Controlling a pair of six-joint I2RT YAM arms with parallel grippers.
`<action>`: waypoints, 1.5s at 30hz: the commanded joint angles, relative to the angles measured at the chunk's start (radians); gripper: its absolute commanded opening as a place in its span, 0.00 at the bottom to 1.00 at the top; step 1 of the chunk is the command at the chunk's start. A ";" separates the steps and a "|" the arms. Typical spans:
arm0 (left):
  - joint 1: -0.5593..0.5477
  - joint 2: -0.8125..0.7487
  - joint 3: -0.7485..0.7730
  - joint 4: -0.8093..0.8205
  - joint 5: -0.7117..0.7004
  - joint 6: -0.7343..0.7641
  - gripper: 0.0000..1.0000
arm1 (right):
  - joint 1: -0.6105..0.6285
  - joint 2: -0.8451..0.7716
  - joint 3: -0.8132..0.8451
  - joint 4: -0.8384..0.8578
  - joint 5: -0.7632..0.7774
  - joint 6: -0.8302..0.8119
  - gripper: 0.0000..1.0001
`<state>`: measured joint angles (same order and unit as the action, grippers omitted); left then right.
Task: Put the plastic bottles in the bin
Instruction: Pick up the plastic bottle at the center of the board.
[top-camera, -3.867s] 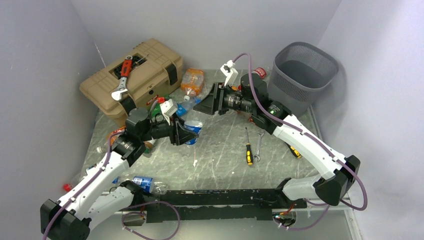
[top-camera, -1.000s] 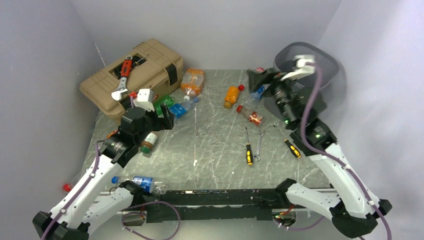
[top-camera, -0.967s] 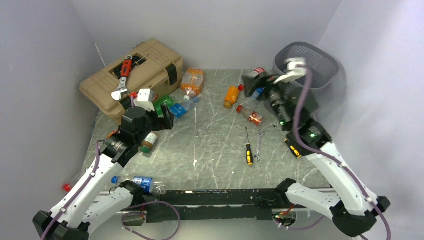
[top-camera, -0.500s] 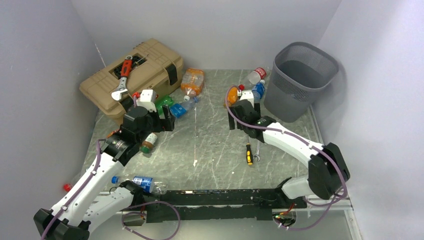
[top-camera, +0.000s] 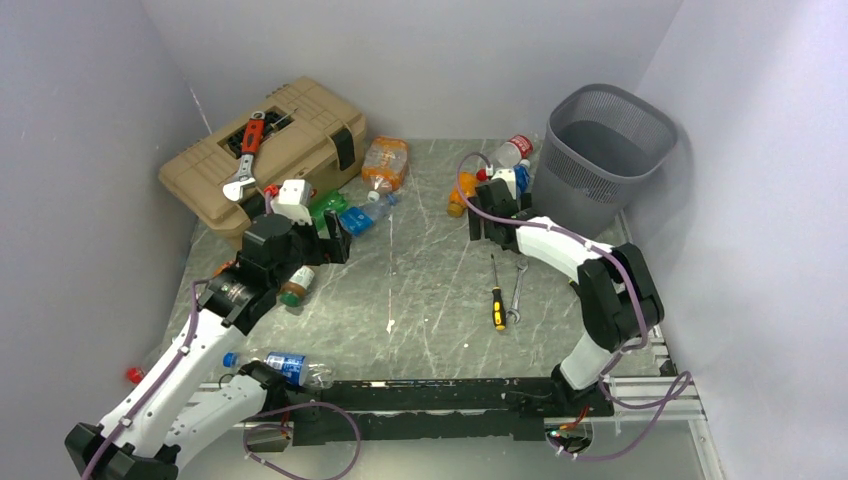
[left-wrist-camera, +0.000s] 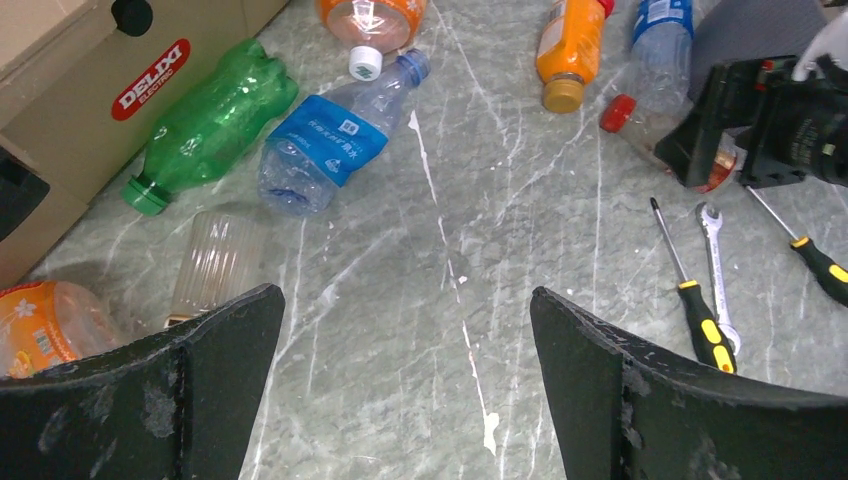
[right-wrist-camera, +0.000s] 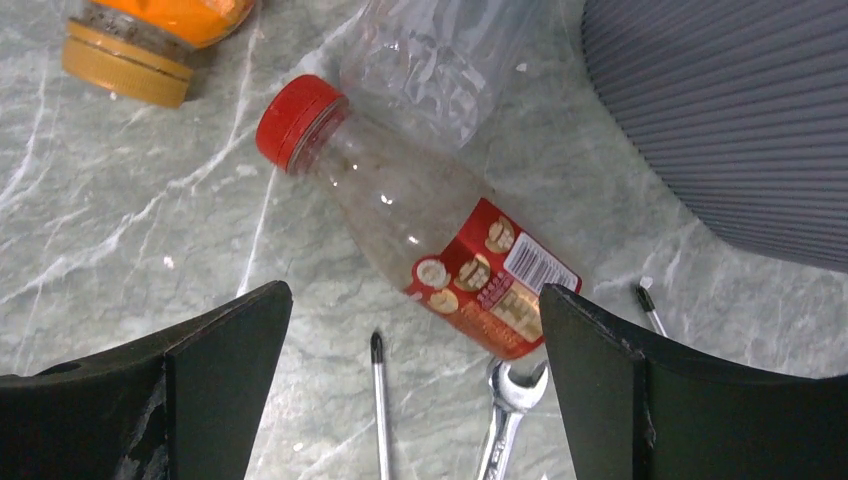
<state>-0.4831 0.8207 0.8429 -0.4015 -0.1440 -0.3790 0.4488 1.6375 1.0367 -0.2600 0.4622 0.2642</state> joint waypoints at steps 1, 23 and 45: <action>0.001 -0.022 0.015 0.056 0.046 0.009 1.00 | -0.031 0.051 0.047 0.051 -0.013 -0.024 1.00; 0.001 0.003 0.022 0.063 0.097 0.011 0.99 | -0.034 0.114 -0.003 0.071 -0.233 0.036 0.71; 0.002 0.009 0.018 0.067 0.110 0.014 0.99 | 0.025 0.119 0.013 -0.023 -0.293 0.072 0.63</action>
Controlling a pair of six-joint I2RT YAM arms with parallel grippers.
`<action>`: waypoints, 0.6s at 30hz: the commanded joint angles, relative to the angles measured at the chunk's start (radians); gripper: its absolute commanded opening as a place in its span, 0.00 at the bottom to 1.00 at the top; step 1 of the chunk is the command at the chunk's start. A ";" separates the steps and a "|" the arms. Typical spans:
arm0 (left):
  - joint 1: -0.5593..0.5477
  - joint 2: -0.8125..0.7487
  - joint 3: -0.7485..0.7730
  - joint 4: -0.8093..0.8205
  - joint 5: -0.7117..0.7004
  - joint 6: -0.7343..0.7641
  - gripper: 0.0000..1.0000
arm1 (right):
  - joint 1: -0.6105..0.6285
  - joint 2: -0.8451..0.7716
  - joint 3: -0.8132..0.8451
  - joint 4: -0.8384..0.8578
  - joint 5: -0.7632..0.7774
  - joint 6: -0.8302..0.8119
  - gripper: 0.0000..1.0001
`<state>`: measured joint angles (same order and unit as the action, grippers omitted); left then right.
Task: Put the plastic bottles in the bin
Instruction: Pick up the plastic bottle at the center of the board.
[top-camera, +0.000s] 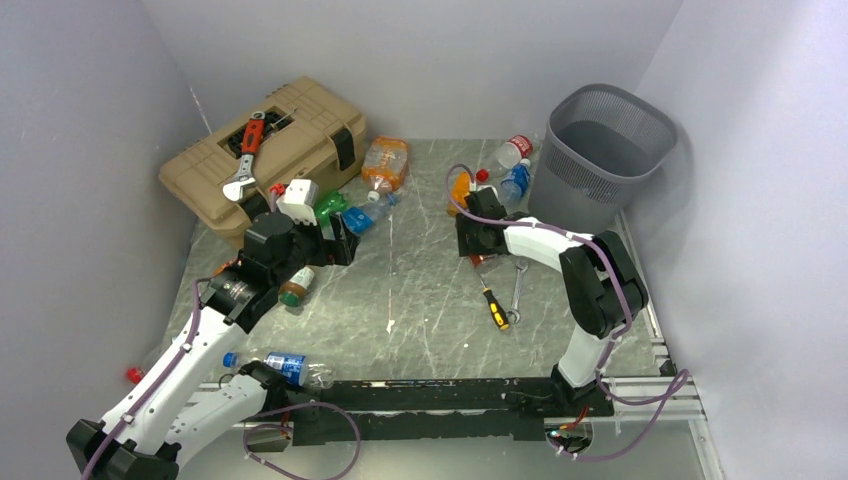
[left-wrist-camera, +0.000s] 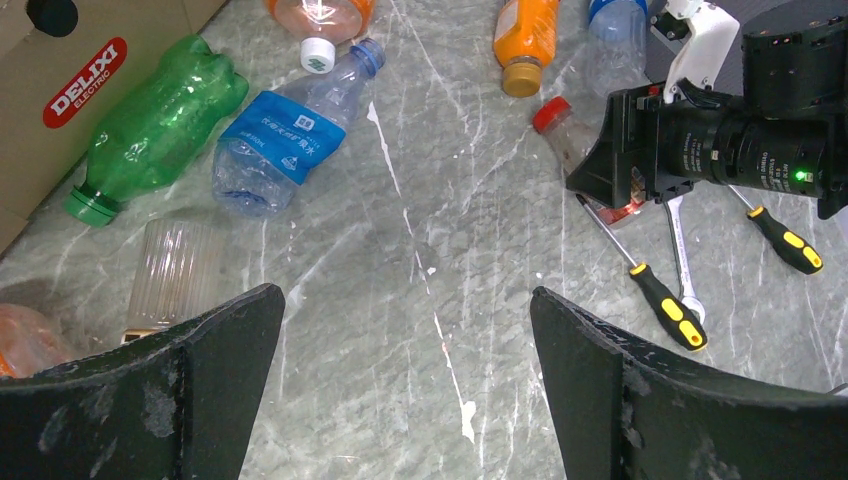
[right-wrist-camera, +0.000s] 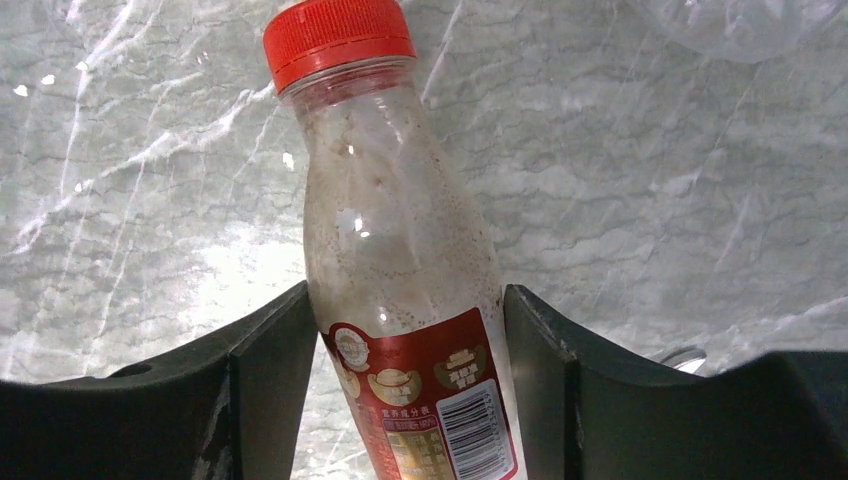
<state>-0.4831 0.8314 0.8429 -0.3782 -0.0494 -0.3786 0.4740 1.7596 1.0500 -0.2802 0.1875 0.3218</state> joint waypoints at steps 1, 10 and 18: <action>0.001 -0.002 0.018 0.044 0.016 0.014 1.00 | 0.000 -0.005 0.001 -0.004 -0.015 0.014 0.60; 0.001 -0.010 0.014 0.050 0.016 0.018 0.99 | 0.010 -0.243 -0.038 0.075 0.028 0.033 0.44; 0.002 -0.050 -0.018 0.124 0.125 0.029 1.00 | 0.132 -0.710 -0.282 0.456 -0.268 -0.010 0.37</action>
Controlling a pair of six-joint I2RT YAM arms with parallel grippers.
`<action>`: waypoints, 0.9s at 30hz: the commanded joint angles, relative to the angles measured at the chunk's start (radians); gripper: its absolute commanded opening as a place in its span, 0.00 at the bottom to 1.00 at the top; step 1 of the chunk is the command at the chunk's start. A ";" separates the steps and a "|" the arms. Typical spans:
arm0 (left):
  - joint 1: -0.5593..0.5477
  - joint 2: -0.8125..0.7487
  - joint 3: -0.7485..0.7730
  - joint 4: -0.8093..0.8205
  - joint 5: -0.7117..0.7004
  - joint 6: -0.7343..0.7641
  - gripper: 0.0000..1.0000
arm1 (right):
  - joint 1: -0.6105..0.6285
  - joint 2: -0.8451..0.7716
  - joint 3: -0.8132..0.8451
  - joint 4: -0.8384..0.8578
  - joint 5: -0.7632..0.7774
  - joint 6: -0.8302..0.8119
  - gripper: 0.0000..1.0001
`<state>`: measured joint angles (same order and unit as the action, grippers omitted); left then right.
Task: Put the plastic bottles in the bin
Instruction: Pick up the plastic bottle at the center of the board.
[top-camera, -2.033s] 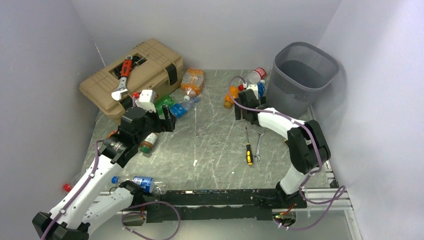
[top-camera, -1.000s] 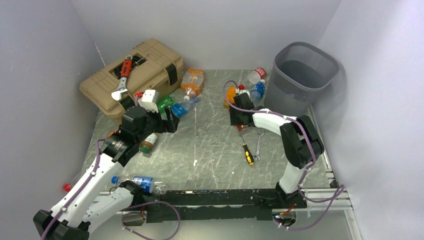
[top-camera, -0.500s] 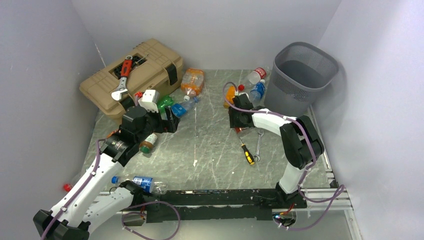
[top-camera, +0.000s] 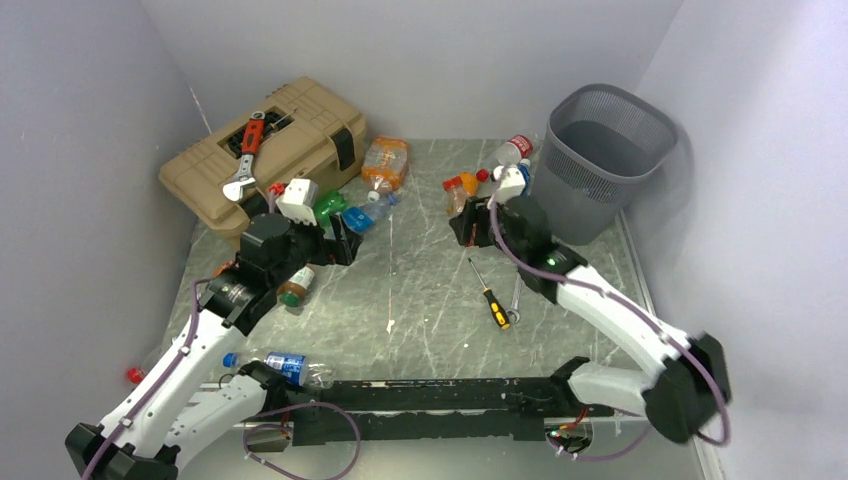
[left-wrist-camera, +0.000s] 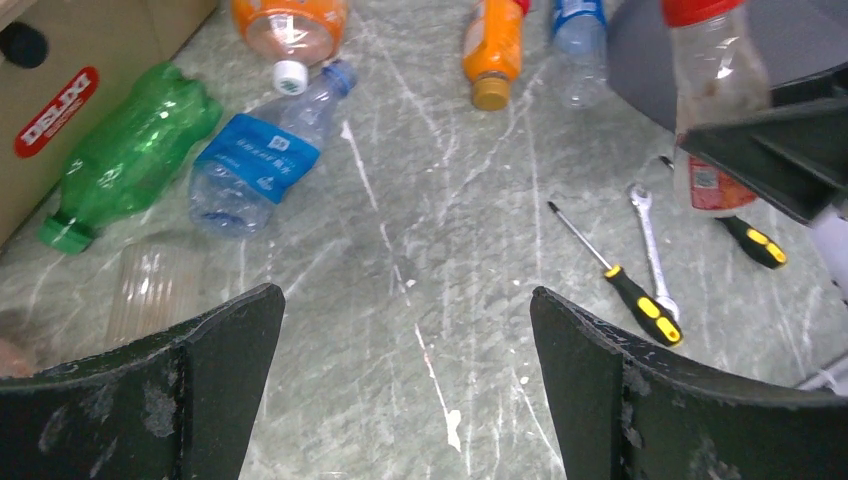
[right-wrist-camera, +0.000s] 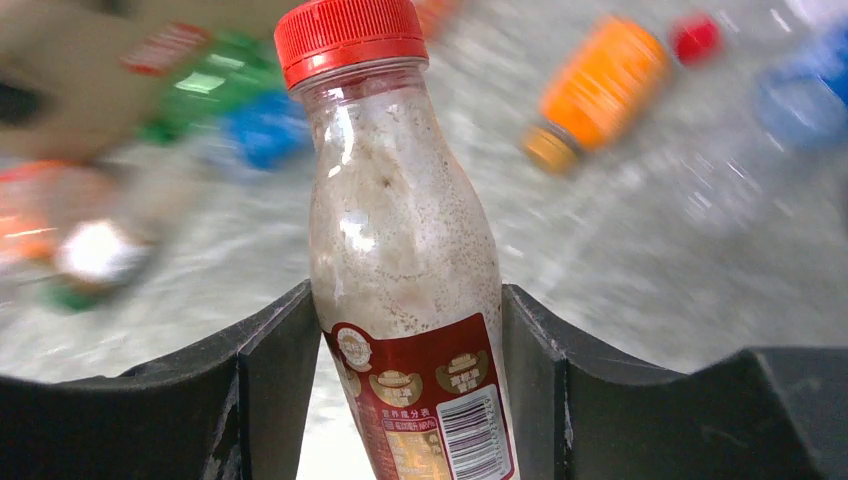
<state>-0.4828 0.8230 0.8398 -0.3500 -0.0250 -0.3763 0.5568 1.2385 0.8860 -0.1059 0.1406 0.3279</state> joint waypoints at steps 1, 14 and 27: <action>0.001 -0.052 -0.024 0.118 0.150 0.028 1.00 | 0.062 -0.235 -0.150 0.347 -0.294 0.003 0.36; 0.002 -0.125 -0.230 0.682 0.778 -0.100 0.99 | 0.164 -0.360 -0.458 1.105 -0.294 0.462 0.28; 0.001 -0.045 -0.242 0.801 0.890 -0.190 0.99 | 0.342 -0.051 -0.339 1.418 -0.187 0.564 0.26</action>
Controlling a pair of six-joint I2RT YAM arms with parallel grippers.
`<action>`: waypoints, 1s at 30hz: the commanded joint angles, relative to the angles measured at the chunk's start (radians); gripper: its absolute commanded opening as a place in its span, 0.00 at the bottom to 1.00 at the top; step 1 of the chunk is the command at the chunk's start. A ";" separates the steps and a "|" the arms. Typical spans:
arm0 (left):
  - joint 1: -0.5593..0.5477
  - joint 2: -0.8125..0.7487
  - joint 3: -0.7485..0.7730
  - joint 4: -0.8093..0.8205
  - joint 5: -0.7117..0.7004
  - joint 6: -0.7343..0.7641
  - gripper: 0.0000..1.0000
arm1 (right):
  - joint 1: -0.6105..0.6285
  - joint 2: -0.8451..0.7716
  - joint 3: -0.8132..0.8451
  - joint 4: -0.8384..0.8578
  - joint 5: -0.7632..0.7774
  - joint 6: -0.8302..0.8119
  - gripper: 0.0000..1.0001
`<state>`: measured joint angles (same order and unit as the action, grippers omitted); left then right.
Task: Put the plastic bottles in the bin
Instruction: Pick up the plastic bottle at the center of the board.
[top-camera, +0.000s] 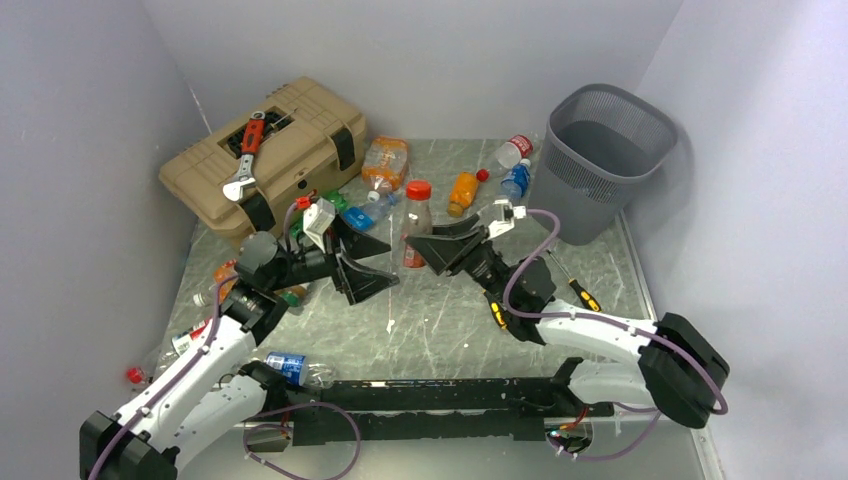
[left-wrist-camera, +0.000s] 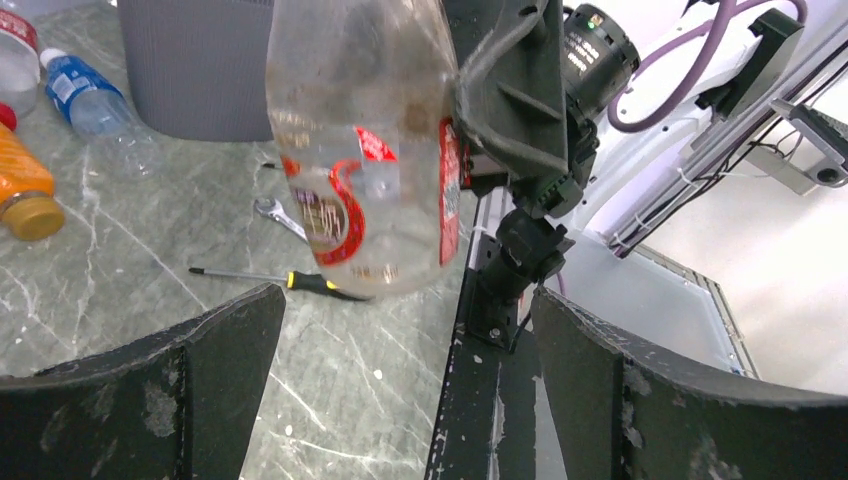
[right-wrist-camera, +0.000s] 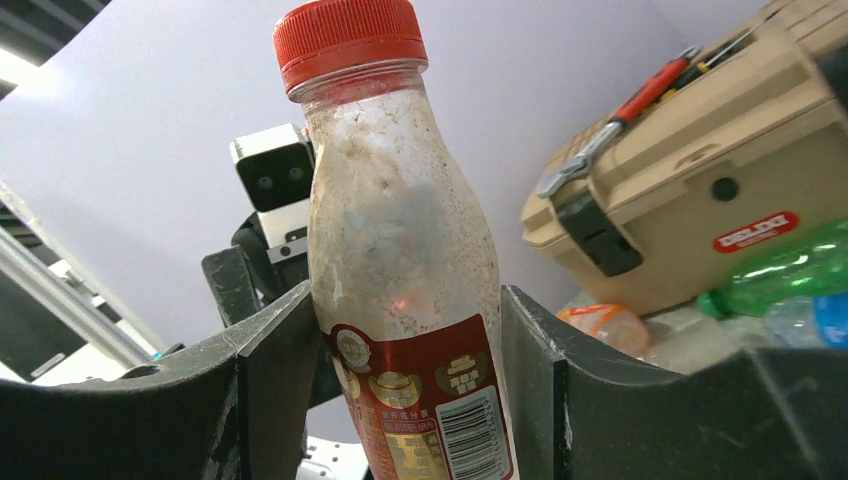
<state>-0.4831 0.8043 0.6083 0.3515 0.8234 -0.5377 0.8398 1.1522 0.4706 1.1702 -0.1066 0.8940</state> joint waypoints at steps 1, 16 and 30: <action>0.001 -0.043 -0.019 0.093 0.007 -0.018 0.99 | 0.072 0.046 0.086 0.134 0.079 -0.009 0.27; 0.001 -0.072 -0.007 -0.019 -0.121 0.051 1.00 | 0.165 0.127 0.190 -0.002 0.104 -0.064 0.31; 0.001 -0.048 0.023 -0.050 -0.059 0.076 0.75 | 0.182 0.186 0.205 0.019 0.099 -0.035 0.34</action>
<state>-0.4831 0.7322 0.5808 0.3046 0.7139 -0.4831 1.0164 1.3411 0.6292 1.1290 -0.0082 0.8509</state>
